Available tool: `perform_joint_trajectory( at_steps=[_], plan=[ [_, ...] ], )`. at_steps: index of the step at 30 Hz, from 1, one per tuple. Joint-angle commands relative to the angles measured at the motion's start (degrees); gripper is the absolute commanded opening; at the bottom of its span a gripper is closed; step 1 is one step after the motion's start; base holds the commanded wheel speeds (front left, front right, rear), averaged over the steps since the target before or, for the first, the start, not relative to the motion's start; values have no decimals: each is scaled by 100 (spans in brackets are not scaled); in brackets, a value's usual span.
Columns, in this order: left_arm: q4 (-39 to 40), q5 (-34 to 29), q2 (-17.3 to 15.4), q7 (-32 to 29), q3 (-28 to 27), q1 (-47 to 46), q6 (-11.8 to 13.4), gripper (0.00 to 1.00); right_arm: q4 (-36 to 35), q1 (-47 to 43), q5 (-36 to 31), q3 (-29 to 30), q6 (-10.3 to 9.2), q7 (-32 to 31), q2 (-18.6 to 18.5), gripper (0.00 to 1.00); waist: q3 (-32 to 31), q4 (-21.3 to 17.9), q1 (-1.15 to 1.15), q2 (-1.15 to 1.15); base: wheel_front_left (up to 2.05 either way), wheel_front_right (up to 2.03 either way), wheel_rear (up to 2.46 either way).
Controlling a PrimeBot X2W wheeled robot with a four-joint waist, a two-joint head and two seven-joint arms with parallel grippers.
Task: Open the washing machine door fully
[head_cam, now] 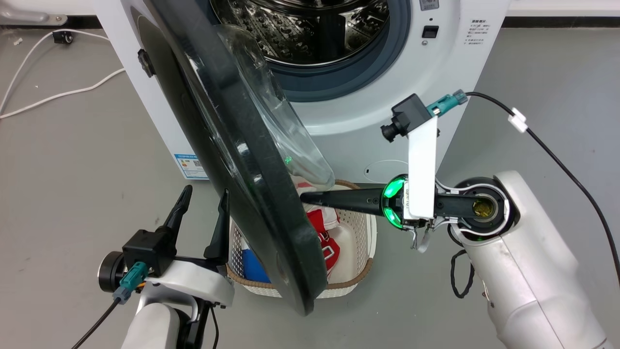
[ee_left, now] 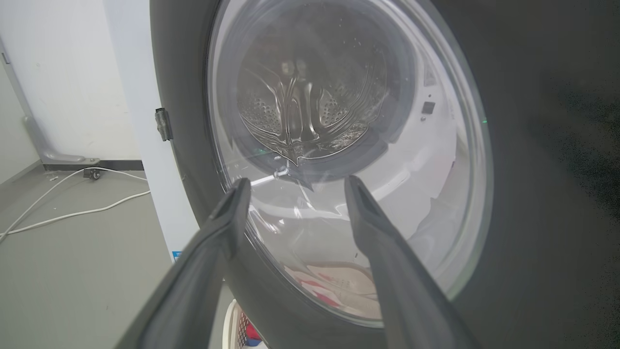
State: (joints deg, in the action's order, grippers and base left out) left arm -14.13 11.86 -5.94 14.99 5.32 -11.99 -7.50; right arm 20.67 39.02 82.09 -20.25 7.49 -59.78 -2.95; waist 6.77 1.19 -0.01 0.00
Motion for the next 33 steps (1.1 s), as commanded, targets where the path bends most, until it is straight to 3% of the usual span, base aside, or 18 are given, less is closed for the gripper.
perform_joint_trajectory(
  at_steps=[1, 13, 26, 27, 28, 29, 30, 33],
  plan=[
    [-2, 8, 13, 29, -2, 46, 2, 100, -25, -106, -41, 38, 1, 156, 8, 0, -18, -1, 1, 0, 0, 0, 0],
    [-56, -10, 8, 29, -42, 222, 2, 100, -171, -1103, -852, 1411, 0, 2736, -171, 0, -291, -99, 1, 0, 0, 0, 0],
    [-217, -12, -49, 29, -306, 553, 2, 100, -535, -3141, -1684, 2397, 1, 4594, -349, 0, -739, -224, 1, 0, 0, 0, 0],
    [-224, -13, -49, 29, -322, 579, 2, 100, -578, -3227, -1793, 2424, 1, 4747, -329, 17, -745, -232, 1, 0, 0, 0, 0],
    [-224, -22, -44, 29, -329, 598, 2, 100, -634, -3291, -1931, 2449, 1, 4920, -308, 44, -749, -238, 1, 0, 0, 0, 0],
    [-226, -29, -37, 29, -338, 608, 2, 100, -681, -3351, -2084, 2453, 1, 5063, -307, 91, -751, -243, 1, 0, 0, 0, 0],
    [-225, -37, -34, 29, -342, 610, 2, 100, -739, -3395, -2235, 2459, 1, 5223, -296, 100, -751, -244, 1, 0, 0, 0, 0],
    [-228, -46, -28, 29, -328, 609, 2, 100, -891, -3482, -2948, 2442, 0, 5717, -377, 100, -734, -236, 1, 0, 0, 0, 0]
  ],
)
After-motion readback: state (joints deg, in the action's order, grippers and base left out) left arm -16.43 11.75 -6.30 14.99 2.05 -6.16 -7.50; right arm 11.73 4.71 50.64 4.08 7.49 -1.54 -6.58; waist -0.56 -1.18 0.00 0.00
